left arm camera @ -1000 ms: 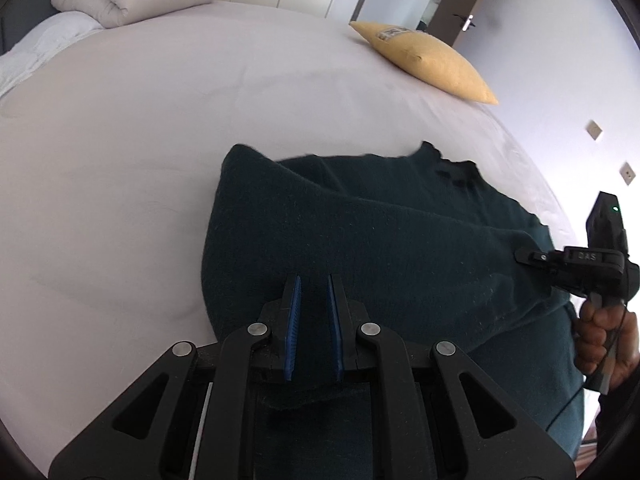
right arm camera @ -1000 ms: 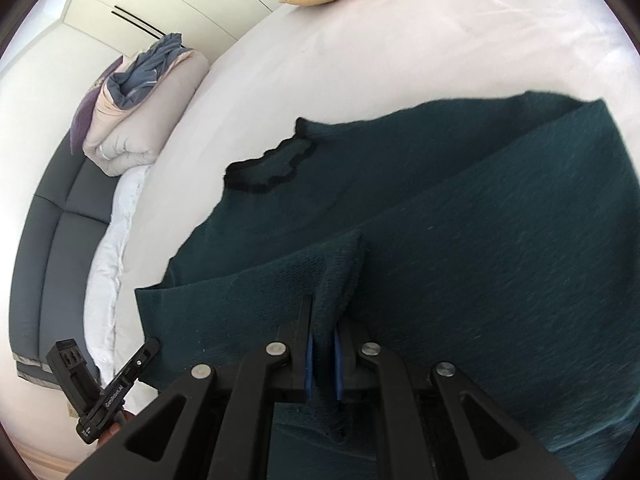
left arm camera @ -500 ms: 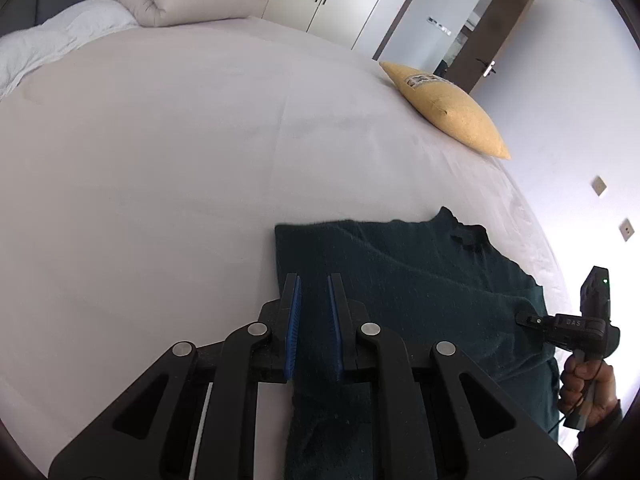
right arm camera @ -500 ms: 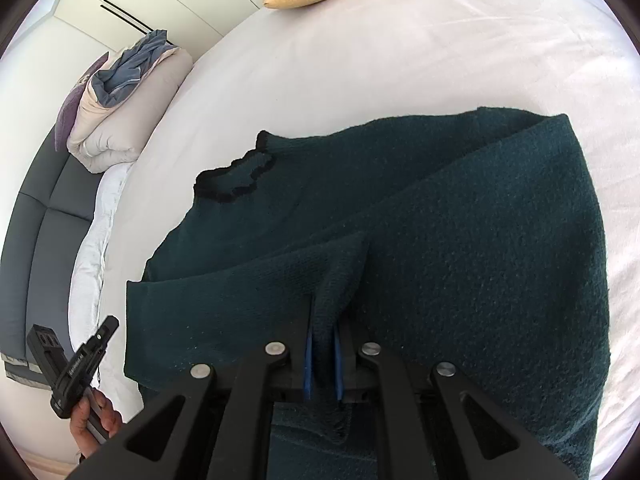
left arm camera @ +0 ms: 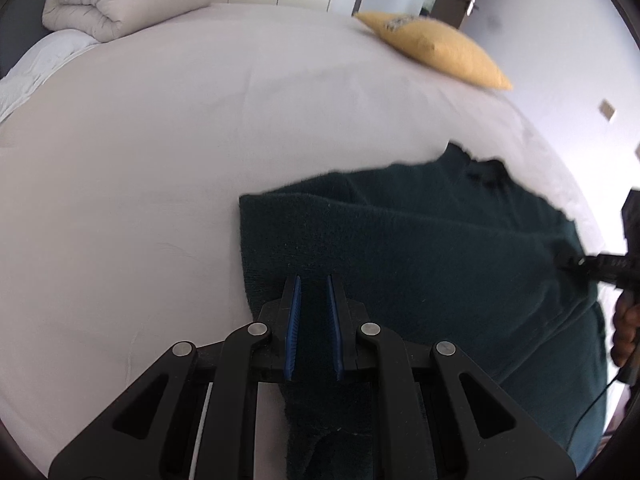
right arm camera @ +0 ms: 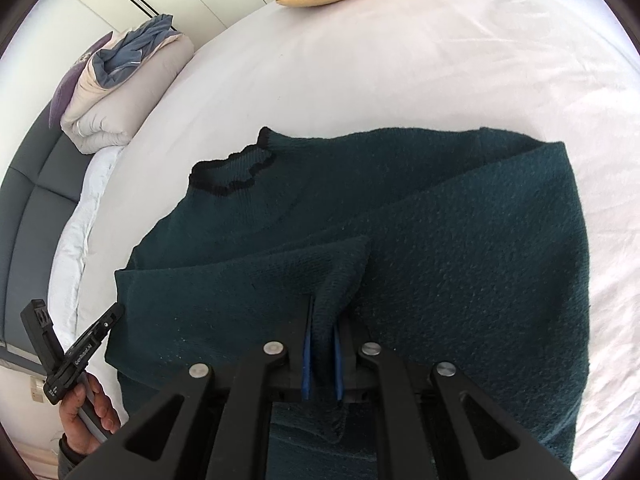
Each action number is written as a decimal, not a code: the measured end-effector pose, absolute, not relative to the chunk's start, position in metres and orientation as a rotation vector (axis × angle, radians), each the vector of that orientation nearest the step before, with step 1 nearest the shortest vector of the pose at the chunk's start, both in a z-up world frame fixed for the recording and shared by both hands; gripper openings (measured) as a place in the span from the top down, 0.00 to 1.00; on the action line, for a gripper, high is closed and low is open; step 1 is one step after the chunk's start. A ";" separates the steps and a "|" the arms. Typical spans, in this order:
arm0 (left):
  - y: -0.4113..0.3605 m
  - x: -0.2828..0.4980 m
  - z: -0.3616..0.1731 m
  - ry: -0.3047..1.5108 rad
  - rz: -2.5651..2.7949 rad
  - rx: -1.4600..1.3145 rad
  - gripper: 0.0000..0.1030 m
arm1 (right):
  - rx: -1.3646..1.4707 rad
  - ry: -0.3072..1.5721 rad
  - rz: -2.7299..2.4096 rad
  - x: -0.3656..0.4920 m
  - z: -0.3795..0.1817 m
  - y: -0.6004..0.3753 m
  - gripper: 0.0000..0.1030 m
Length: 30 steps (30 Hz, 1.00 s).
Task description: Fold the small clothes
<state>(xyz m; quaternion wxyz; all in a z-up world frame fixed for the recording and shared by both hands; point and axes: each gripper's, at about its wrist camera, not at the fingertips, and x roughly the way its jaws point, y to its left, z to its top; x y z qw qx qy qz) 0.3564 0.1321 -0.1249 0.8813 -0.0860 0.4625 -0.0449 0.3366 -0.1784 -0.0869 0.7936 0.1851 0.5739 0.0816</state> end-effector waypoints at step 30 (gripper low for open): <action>0.073 0.314 -0.133 0.876 -0.127 0.233 0.88 | 0.491 1.162 0.063 0.328 -0.085 -0.217 0.88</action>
